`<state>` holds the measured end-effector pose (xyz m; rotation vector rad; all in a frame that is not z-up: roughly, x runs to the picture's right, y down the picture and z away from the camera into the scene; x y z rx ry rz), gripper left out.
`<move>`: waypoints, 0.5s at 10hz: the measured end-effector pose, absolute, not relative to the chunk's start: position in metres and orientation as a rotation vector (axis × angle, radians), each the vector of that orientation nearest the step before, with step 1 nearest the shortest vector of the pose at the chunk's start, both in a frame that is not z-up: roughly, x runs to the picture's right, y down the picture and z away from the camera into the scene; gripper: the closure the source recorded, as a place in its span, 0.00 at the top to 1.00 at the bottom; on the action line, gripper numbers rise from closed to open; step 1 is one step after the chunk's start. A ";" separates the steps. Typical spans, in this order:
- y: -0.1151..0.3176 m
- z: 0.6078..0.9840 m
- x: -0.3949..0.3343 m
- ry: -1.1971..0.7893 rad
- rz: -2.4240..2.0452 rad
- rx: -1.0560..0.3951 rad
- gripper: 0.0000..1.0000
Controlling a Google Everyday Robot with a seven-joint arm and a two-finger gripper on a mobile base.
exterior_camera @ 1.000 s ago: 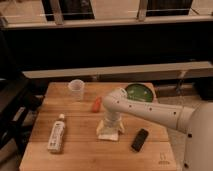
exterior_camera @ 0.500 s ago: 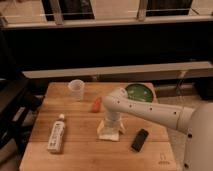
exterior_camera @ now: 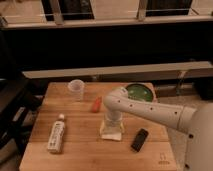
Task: Place the white sponge in the ceramic cup
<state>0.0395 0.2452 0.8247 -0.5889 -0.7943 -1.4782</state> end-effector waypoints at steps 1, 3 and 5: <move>0.245 0.825 0.039 -0.795 -1.479 -0.589 0.02; 0.241 0.824 0.038 -0.792 -1.483 -0.579 0.00; 0.210 0.814 0.042 -0.764 -1.496 -0.521 0.00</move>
